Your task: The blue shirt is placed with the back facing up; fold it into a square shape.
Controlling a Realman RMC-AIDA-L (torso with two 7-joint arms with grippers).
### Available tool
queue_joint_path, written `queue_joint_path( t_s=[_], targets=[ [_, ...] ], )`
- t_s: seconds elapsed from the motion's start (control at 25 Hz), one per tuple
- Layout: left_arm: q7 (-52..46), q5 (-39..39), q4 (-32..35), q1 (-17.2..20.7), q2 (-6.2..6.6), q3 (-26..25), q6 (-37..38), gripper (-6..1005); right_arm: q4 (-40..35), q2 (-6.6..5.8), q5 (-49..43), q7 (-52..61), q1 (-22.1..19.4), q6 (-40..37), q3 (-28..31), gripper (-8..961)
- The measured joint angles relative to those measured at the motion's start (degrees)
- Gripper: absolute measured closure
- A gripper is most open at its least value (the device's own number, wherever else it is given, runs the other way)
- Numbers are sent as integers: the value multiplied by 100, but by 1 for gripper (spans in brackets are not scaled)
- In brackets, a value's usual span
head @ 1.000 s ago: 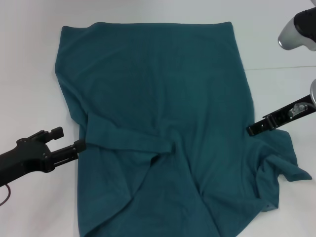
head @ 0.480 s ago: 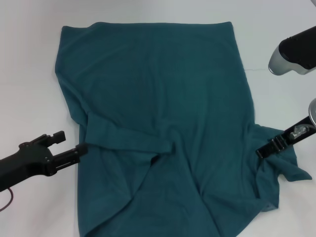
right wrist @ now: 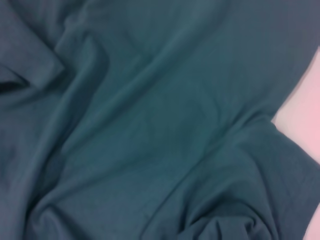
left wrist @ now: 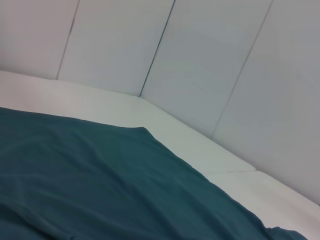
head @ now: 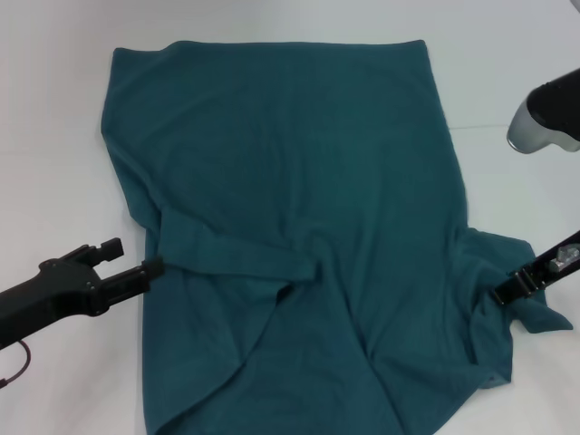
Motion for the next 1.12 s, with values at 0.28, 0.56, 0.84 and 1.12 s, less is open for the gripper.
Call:
queue_joint_path(
  t_s=[0.28,0.56,0.84,1.12],
  targets=[
    [-16,-4,-70,-32,22,0,-53,123,-9,0,0,-2,-291,93,-19,273],
    [-19,23,-70,-129,35,3,-132,123,21,10,1,33,-561,261,-43,273],
    [-9,36,-190,-211,55,18,-193,124,84,15,-25,48,-653,440,-22,274],
    [-2,41,-219,-214,67,2,-199,123,226,11,-92,57,-661,708,-38,273]
  ],
)
